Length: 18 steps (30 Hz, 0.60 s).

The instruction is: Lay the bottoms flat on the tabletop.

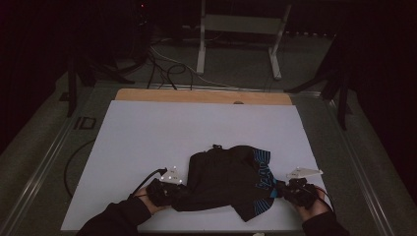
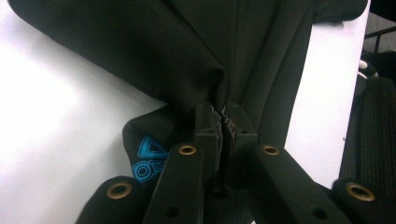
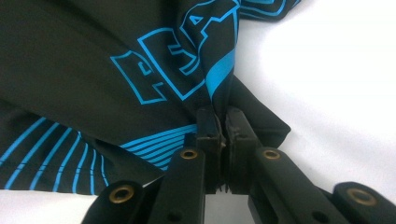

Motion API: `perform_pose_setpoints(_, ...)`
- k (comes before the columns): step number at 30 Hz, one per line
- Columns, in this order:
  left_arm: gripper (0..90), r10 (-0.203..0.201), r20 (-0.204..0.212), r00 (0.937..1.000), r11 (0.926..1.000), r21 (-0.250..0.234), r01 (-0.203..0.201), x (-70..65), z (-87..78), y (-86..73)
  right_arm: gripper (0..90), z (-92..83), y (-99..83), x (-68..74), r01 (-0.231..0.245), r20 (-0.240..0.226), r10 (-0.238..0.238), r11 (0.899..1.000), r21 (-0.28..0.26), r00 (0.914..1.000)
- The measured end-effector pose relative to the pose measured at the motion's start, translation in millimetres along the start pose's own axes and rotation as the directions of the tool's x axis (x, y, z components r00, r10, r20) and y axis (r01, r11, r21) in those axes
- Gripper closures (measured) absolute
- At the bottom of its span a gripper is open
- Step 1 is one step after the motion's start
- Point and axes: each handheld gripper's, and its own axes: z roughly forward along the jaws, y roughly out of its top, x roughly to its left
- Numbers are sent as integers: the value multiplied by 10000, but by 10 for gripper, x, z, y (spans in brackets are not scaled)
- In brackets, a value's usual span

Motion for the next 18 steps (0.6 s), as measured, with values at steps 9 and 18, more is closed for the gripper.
perform_pose_setpoints(9, 570, -201, -739, 9971, 9950, -987, 127, 110, -371, 234, 605, -228, 296, 33, 365, 460, -312, 9921, -1197, 9985)
perform_pose_setpoints(18, 565, -1688, -1295, 9771, 9751, -1665, 1464, 460, -355, 487, 508, -112, 740, -20, 683, 1091, -436, 9698, -2343, 9931)
